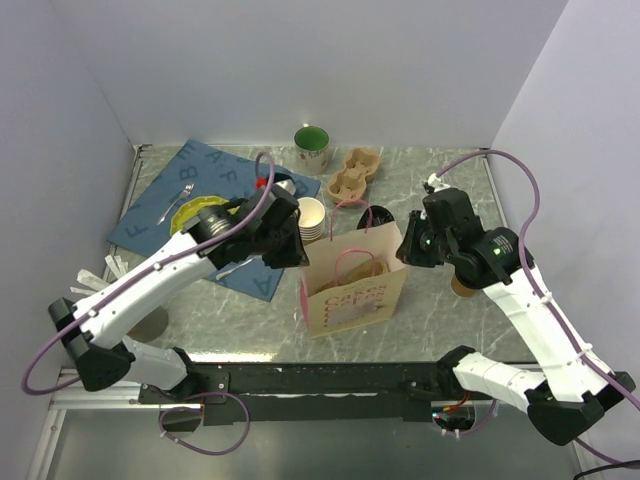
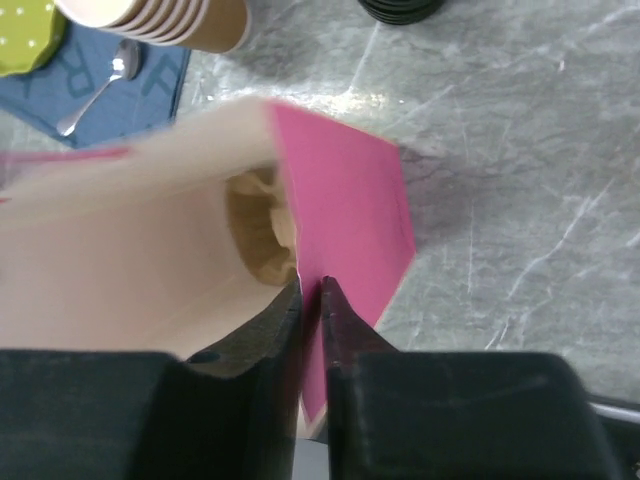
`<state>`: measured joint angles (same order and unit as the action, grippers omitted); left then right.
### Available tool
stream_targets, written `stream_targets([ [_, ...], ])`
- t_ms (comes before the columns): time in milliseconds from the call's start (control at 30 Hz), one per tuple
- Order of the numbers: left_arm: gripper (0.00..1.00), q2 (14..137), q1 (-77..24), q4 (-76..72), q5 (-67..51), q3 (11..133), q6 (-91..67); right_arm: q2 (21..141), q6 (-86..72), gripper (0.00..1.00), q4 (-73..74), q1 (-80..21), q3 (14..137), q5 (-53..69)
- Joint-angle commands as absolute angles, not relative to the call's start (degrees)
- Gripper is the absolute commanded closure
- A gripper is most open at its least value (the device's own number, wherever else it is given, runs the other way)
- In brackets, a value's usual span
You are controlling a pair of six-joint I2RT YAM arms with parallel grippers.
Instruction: Pack the takeout coffee
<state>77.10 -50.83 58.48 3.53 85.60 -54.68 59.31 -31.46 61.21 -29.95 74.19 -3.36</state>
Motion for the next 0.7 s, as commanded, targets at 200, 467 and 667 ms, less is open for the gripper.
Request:
stream_targets([
  [200, 0.99, 80.07, -52.12, 56.52, 4.48, 90.36, -41.23, 57.22, -21.72, 0.49, 59.85, -29.88, 81.12, 1.75],
  [467, 0.99, 67.96, -52.12, 38.97, 5.89, 78.67, -38.15, 55.73, -16.45, 0.5, 62.67, -29.88, 86.21, 3.86],
  [667, 0.99, 61.71, -52.12, 26.31, 1.42, 70.5, -32.09, 55.9, -15.3, 0.46, 62.58, -29.88, 97.2, -2.1],
])
